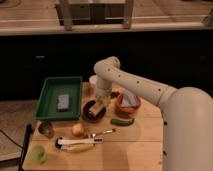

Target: Place eraser in purple bowl

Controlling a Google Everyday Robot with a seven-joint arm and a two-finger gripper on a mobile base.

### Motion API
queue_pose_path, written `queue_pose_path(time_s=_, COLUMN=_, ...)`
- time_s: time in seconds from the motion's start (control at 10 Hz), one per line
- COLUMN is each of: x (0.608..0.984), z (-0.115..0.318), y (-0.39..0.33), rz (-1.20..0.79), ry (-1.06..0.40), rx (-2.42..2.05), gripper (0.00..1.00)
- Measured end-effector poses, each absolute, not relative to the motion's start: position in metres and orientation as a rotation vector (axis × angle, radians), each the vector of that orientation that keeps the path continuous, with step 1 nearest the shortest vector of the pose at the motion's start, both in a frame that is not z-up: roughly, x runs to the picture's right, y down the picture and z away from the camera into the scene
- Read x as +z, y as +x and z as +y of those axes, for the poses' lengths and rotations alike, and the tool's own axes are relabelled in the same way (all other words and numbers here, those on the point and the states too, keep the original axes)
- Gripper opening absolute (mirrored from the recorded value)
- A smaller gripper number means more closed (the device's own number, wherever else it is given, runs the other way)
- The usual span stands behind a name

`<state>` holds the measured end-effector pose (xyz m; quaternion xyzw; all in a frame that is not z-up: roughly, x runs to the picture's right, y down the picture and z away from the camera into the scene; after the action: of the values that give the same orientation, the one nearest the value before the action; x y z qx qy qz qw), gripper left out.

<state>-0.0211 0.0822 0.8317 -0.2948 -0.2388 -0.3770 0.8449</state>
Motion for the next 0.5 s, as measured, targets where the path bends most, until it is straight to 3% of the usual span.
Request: queue_pose_path(time_s=0.5, x=0.832, z=0.0856, y=-0.0209, rz=-0.512, ry=-0.623, rx=-0.799, gripper=0.02)
